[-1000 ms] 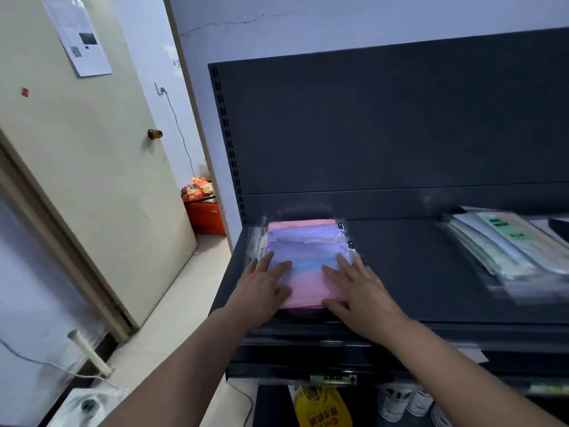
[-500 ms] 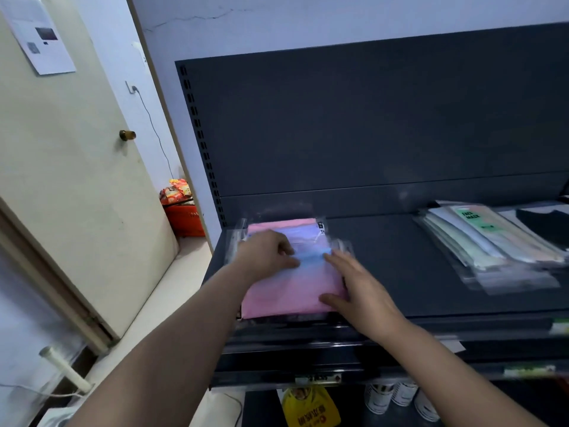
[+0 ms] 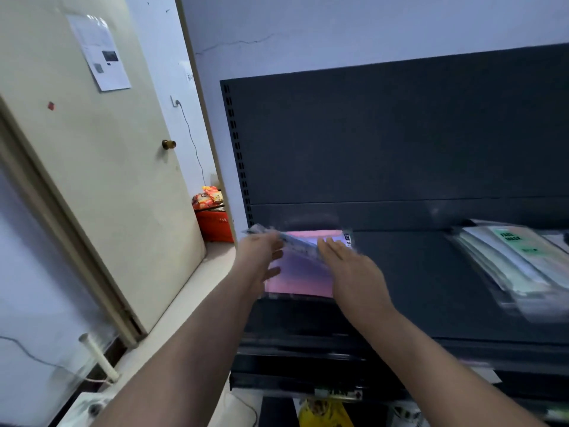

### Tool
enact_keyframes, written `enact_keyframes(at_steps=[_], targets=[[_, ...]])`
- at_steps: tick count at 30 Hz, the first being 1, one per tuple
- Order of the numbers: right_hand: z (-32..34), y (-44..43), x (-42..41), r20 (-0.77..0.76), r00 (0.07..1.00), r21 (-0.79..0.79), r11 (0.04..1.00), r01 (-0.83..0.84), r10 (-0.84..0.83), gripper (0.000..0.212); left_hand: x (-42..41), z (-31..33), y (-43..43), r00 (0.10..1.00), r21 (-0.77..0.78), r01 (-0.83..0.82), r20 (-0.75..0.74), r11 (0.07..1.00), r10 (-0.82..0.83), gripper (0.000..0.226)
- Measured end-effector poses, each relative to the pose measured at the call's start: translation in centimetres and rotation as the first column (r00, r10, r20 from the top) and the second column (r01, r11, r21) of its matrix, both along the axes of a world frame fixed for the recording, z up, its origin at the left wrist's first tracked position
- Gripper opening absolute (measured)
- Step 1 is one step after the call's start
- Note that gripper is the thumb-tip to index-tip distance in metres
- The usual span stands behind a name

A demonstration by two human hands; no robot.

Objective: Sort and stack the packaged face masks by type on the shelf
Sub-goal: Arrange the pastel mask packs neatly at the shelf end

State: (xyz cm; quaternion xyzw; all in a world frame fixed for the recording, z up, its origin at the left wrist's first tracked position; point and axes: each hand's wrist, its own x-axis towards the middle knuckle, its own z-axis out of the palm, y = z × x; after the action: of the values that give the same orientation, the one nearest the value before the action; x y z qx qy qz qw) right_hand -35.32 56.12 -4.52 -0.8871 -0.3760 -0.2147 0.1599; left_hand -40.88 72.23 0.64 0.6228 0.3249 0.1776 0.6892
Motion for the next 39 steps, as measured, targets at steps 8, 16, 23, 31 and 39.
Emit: enact_keyframes(at_steps=[8, 16, 23, 31, 39], targets=[[-3.8, -1.9, -0.2, -0.527, 0.805, 0.072, 0.958, -0.276, 0.272, 0.045, -2.2, -5.5, 3.4, 0.914, 0.573, 0.245, -0.405, 0.782, 0.01, 0.055], [-4.1, -0.9, 1.5, -0.674, 0.722, 0.031, 0.971, 0.239, -0.156, 0.091, -0.2, -7.3, 2.8, 0.783, 0.622, 0.525, -0.62, 0.581, -0.044, 0.091], [-3.2, -1.0, 1.5, -0.727, 0.672, 0.066, 0.96, 0.272, -0.14, 0.083, 0.4, -6.8, 3.2, 0.795, 0.652, 0.462, -0.604, 0.601, 0.045, 0.1], [-2.6, -0.3, 2.3, -0.717, 0.655, -0.084, 0.963, 0.257, -0.238, 0.085, 2.3, -7.1, 3.3, 0.735, 0.593, 0.601, -0.674, 0.537, -0.078, 0.096], [-2.9, 0.7, 4.9, -0.79, 0.601, 0.081, 0.95, 0.302, -0.123, 0.098, 4.0, -6.5, 4.2, 0.777, 0.665, 0.602, -0.615, 0.441, -0.134, 0.096]])
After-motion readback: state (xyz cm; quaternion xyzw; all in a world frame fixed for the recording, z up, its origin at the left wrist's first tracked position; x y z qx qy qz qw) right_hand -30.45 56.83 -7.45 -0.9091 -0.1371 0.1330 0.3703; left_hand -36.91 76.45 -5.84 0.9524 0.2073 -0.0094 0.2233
